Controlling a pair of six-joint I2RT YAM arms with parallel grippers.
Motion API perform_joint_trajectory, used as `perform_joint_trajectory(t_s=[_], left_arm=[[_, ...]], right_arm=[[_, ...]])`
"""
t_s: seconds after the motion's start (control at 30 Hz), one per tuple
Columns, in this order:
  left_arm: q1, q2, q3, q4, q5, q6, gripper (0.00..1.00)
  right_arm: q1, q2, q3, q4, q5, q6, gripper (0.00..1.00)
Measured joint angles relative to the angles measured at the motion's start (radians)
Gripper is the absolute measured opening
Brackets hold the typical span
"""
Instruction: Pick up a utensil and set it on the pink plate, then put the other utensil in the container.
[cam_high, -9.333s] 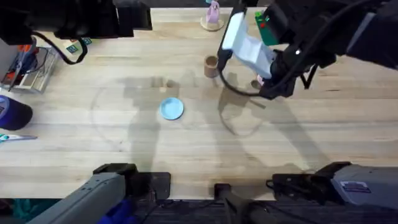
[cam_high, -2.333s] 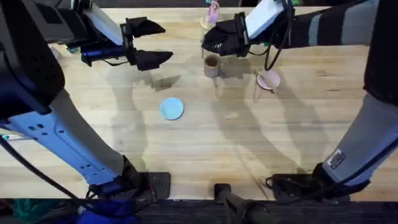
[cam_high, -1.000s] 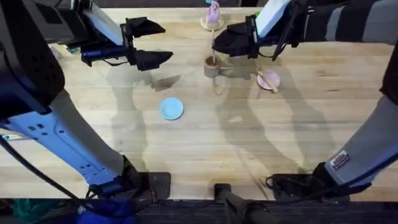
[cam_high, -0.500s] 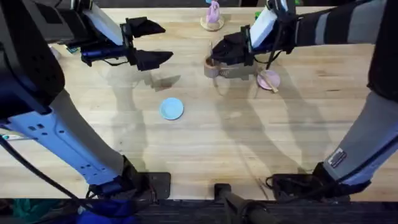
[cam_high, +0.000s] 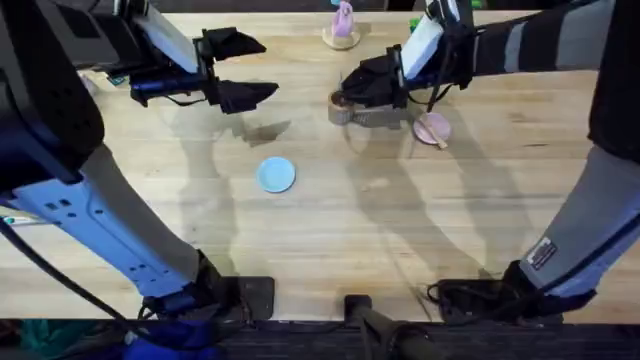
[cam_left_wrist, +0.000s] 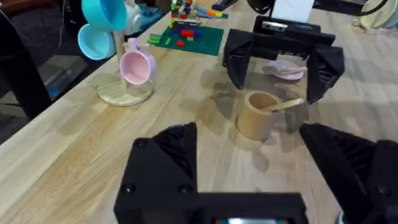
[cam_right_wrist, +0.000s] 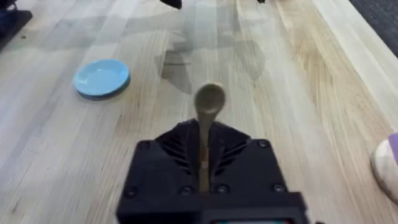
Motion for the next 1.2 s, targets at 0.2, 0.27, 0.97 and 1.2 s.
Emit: perform_joint_trajectory(t_s=[0.2, 0.27, 0.97, 1.2], left_arm=[[0.000, 0.000, 0.000, 0.000, 0.000, 0.000, 0.993], [0.000, 0.000, 0.000, 0.000, 0.000, 0.000, 0.993], [0.000, 0.000, 0.000, 0.002, 0.002, 0.000, 0.993], [-0.001, 0.000, 0.000, 0.053, 0.007, -0.002, 0.994]], right_arm=[[0.000, 0.000, 0.000, -0.004, 0.000, -0.003, 0.702], [0.000, 0.000, 0.000, -0.003, 0.000, -0.005, 0.956], [0.000, -0.014, 0.000, -0.106, 0.000, -0.038, 0.995], [0.000, -0.150, 0.000, -0.303, 0.081, -0.043, 0.995]])
